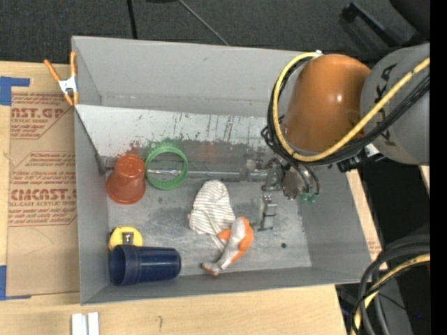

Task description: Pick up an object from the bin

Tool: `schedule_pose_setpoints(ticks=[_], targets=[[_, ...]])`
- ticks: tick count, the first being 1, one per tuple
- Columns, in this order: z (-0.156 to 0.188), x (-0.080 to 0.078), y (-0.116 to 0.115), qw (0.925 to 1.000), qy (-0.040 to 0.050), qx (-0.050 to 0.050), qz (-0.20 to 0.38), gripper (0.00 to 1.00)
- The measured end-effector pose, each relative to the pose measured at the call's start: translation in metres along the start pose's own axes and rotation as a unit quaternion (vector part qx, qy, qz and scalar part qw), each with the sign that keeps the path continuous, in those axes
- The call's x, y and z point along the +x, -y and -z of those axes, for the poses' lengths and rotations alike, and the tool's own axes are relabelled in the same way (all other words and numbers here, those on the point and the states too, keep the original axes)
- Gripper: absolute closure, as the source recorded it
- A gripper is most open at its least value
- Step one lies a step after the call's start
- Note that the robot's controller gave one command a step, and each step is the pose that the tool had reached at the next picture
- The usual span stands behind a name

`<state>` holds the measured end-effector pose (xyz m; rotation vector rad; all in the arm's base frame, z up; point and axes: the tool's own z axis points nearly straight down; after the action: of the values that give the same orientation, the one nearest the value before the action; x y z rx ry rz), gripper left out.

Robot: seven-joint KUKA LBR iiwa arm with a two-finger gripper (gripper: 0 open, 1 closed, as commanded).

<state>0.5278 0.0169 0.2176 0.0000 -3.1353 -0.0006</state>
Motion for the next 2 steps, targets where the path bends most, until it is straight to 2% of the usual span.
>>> schedule_pose_setpoints(ticks=[1, 2], targets=[[0.005, -0.001, 0.0, 1.0, 0.0039, 0.0, 0.0, 0.0], [-0.043, 0.014, -0.017, 0.9997, 0.0073, 0.0, -0.024, 0.0]])
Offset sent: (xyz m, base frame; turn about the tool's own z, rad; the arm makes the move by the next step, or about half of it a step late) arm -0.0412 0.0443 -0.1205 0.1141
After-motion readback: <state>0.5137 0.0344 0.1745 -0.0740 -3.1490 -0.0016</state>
